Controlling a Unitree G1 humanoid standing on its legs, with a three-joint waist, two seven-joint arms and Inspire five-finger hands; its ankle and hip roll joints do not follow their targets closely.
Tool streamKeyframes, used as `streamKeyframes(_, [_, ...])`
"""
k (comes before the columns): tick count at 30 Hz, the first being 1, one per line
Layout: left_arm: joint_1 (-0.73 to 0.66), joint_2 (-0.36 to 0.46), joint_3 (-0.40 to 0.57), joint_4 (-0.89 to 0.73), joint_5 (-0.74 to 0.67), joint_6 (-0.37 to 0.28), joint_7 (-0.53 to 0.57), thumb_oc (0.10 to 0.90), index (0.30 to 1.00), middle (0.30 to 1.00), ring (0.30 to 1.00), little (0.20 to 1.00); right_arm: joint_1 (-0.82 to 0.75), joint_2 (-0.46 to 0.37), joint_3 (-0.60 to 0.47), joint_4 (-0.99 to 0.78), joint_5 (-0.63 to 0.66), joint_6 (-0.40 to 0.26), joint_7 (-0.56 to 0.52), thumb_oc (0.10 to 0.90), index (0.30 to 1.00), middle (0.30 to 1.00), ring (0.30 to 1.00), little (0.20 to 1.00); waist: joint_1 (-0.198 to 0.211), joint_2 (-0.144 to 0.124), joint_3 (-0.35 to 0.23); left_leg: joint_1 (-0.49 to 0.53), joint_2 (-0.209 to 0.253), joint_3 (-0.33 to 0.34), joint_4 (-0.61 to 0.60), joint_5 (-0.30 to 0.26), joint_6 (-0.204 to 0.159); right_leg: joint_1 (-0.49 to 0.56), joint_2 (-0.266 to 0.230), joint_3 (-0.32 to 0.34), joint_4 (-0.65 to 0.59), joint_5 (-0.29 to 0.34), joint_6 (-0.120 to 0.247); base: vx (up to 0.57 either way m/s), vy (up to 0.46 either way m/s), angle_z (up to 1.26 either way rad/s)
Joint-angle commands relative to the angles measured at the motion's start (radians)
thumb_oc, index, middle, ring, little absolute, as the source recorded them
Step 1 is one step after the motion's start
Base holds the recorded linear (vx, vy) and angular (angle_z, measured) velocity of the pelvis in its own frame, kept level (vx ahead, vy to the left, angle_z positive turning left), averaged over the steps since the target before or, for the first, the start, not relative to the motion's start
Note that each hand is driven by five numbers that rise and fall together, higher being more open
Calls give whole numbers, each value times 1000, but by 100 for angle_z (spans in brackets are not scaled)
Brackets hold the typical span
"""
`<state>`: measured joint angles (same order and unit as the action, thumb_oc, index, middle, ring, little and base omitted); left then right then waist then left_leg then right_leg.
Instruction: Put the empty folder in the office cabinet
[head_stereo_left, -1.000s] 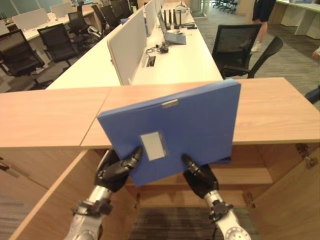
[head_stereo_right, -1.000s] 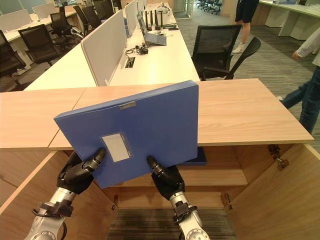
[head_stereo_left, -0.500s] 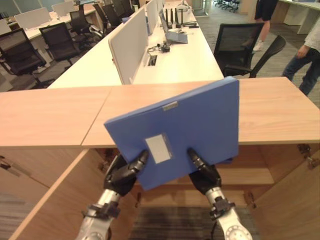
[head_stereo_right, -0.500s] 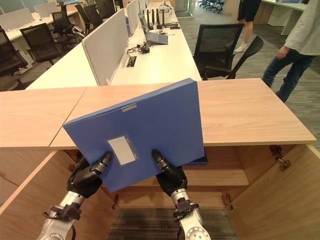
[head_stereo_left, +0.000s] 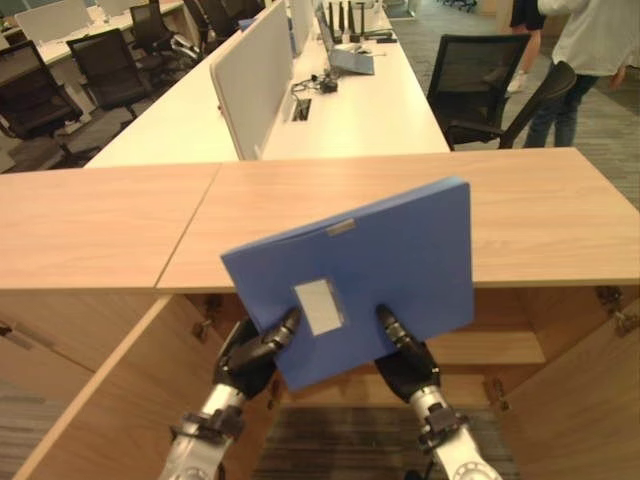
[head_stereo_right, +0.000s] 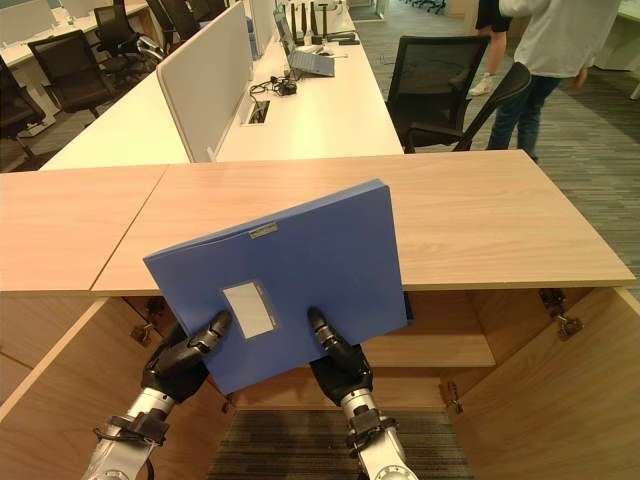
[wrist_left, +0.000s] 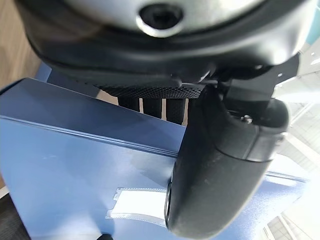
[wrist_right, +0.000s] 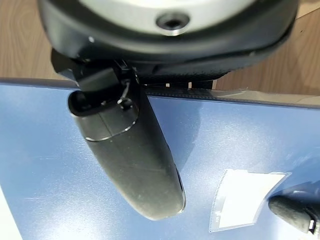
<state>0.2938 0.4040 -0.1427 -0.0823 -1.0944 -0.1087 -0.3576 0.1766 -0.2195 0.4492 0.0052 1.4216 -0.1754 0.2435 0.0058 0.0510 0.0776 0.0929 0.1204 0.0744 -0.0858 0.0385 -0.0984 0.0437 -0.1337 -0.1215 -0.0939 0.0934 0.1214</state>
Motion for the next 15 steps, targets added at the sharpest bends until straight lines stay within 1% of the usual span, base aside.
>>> streamKeyframes(1, [-118, 23, 17, -92, 12, -77, -59, 400, 300, 300, 300, 300, -150, 72, -8, -188, -13, -18, 98, 400, 300, 300, 300, 300, 10, -32, -27, 21, 13, -5, -1, -43, -10, 54, -77, -13, 46, -68, 74, 0, 0, 0])
streamKeyframes(8, [-114, 31, 24, -81, 29, -75, -64, 400, 300, 300, 300, 300, -140, 29, -14, -186, -42, 11, 111, 400, 300, 300, 300, 300, 14, -38, -27, 16, 13, -11, -1, -40, -11, 55, -75, -19, 45, -68, 73, -4, 1, 2])
streamKeyframes(9, [-116, 46, 28, -71, 46, -76, -64, 744, 815, 815, 815, 815, -139, 2, -18, -186, -65, 23, 118, 400, 300, 300, 300, 300, 15, -40, -26, 15, 14, -13, -1, -38, -12, 55, -74, -21, 47, -68, 72, -23, -3, 3])
streamKeyframes(10, [-112, 66, 34, -67, 60, -73, -70, 800, 900, 900, 900, 900, -140, -21, -25, -187, -85, 31, 122, 400, 300, 300, 300, 300, 16, -41, -26, 12, 15, -14, -1, -37, -12, 54, -74, -22, 47, -67, 73, 0, 0, 0])
streamKeyframes(11, [-96, 126, 52, -62, 130, -76, -91, 800, 900, 900, 900, 900, -140, -61, -52, -184, -128, 48, 130, 400, 300, 300, 300, 300, 19, -43, -26, 9, 16, -16, -1, -36, -13, 53, -75, -26, 46, -66, 75, 0, 0, 0])
streamKeyframes(12, [-75, 169, 74, -34, 199, -82, -107, 800, 900, 900, 900, 900, -142, -106, -82, -193, -174, 53, 141, 400, 300, 300, 300, 300, 22, -45, -28, 7, 16, -17, -1, -35, -15, 54, -74, -29, 45, -64, 76, 0, 0, 0])
streamKeyframes(14, [-67, 190, 81, 37, 255, -83, -113, 800, 900, 900, 900, 900, -155, -150, -109, -216, -216, 57, 151, 400, 300, 300, 300, 300, 23, -47, -28, 5, 17, -18, -1, -32, -16, 53, -74, -30, 44, -63, 77, -11, -13, 4])
streamKeyframes(15, [-54, 205, 88, 92, 287, -74, -116, 800, 900, 900, 900, 900, -167, -188, -128, -234, -245, 55, 159, 400, 300, 300, 300, 300, 24, -48, -28, 2, 17, -18, -1, -30, -16, 50, -74, -30, 45, -62, 77, -16, -15, 5])
